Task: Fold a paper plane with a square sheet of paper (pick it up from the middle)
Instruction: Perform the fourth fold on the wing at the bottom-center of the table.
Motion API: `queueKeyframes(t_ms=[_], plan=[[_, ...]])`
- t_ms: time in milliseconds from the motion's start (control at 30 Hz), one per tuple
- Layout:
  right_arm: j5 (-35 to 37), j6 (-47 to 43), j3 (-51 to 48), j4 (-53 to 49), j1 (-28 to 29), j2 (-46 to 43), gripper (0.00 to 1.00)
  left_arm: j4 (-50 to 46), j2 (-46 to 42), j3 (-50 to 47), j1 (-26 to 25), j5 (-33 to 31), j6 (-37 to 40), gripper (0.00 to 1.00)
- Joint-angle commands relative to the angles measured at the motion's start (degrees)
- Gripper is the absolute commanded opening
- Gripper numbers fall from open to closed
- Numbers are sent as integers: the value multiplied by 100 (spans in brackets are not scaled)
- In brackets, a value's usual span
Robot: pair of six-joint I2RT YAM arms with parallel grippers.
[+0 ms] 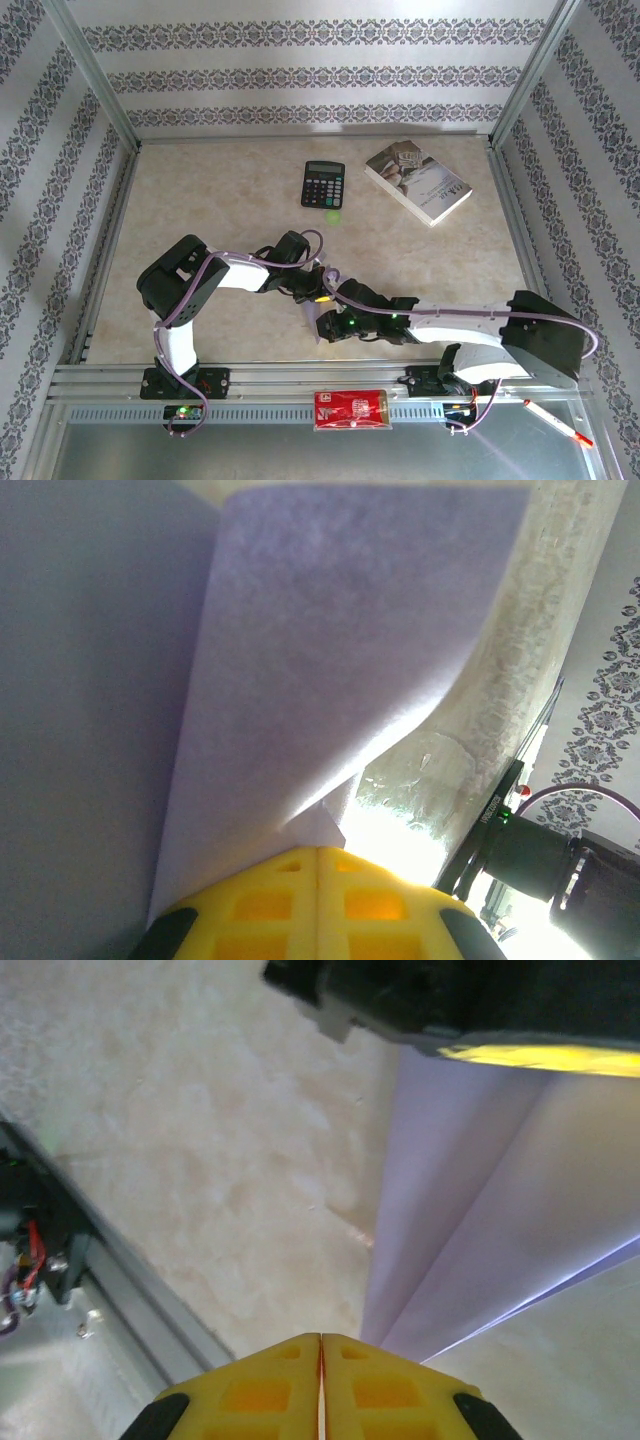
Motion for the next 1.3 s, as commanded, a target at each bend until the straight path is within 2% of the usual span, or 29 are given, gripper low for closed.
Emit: queueKeyframes(t_ms=[0, 300, 633, 967, 1267], plan=[[215, -149, 317, 89, -78, 344, 9, -898, 411, -216, 73, -760, 89, 0], [114, -102, 282, 212, -115, 917, 8, -946, 417, -172, 73, -732, 107, 0], [277, 304, -404, 109, 141, 633, 8, -982, 262, -194, 81, -795, 42, 0], [304, 69, -597, -260, -334, 137, 8, -990, -10, -280, 107, -873, -65, 0], [-60, -307, -553, -416, -643, 75, 8, -922, -171, -380, 135, -1055, -180, 0]])
